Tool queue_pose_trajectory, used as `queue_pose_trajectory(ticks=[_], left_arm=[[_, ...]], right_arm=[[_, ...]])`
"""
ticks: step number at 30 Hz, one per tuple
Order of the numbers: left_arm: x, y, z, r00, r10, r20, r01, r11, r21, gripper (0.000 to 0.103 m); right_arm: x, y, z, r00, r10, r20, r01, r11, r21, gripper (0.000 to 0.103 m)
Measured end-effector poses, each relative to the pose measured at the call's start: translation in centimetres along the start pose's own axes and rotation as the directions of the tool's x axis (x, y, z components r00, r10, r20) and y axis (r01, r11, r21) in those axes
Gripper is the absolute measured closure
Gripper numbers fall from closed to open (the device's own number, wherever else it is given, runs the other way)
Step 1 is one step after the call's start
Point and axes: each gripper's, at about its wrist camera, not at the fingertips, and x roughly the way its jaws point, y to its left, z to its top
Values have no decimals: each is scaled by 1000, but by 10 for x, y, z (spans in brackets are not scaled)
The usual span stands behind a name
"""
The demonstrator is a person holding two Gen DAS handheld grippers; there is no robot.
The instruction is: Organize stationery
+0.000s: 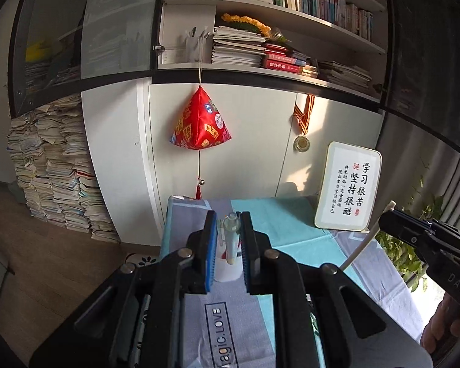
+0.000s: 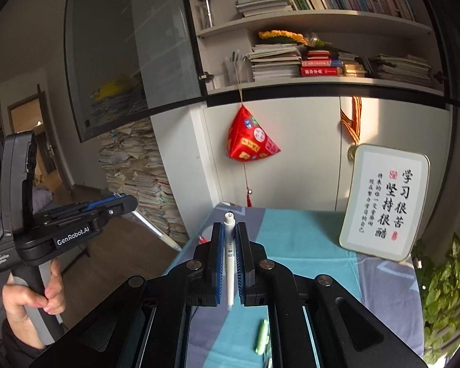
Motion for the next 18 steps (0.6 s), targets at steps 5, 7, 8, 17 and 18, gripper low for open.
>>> queue_pose_trajectory(ticks=[5,7,8,17,18], left_arm=[[37,6,11,1000,-9,-22,9,1000,-9,90],[54,7,9,999,-4,-44,3,1000,-11,90],[64,9,7,999,-1,-54,0,1000,-9,90],[117,24,-10,991,-5,-136,2,1000,-22,90],[120,24,-12,990,-4,-142,1,1000,-18,90]], right_arm=[[37,15,30,999,18,35,-17,999,-27,95],[52,19,38,999,11,48,-9,999,-37,95],[60,20,42,999,13,49,-11,999,-39,95],[129,16,49,999,27,42,-27,1000,-4,95],[136,16,47,999,22,34,-22,1000,-4,95]])
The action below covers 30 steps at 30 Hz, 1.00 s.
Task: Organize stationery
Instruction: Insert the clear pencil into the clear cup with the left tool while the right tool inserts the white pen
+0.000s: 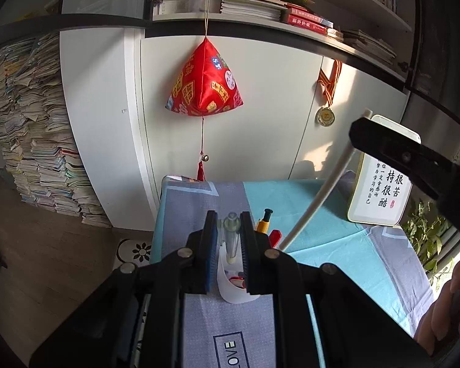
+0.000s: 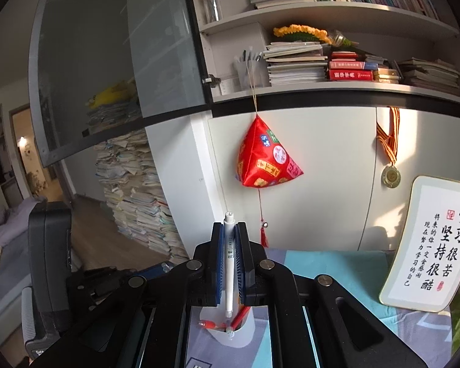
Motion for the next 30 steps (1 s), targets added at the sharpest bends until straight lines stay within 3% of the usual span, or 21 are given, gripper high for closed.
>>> queue_pose_trajectory(ticks=[3,11,20,22,23,24,25,26,30], left_arm=[[13,2,-5,999,-15,-30,15,1000,-6,90],[46,2,-27,992,-43,-116,42,999,-12,90],[48,-2,-33,990,-40,-134,42,999,10,90],[43,-1,-31,990,-34,-139,35,999,4,77],[38,-1,-29,991,-17,-129,18,1000,9,59],[31,-1,-26,994,-5,-106,7,1000,12,48],[21,-1,-24,998,2,-69,-1,1000,11,30],[12,0,-22,999,8,-39,-8,1000,7,22],[-26,4,-26,1000,4,13,-3,999,-39,19]], right_arm=[[19,0,-13,1000,-6,-2,6,1000,-4,95],[61,-4,-58,993,-10,-117,7,1000,-22,95],[77,-16,-76,985,22,-170,-19,1000,23,94],[77,-19,-77,983,51,-178,-45,998,37,94],[76,-20,-77,982,48,-182,-41,998,40,88],[75,-21,-76,981,40,-190,-33,999,42,82],[72,-24,-74,981,35,-193,-26,998,53,64],[67,-26,-71,982,44,-181,-32,997,67,46],[34,-31,-58,994,11,-110,-5,999,53,26]])
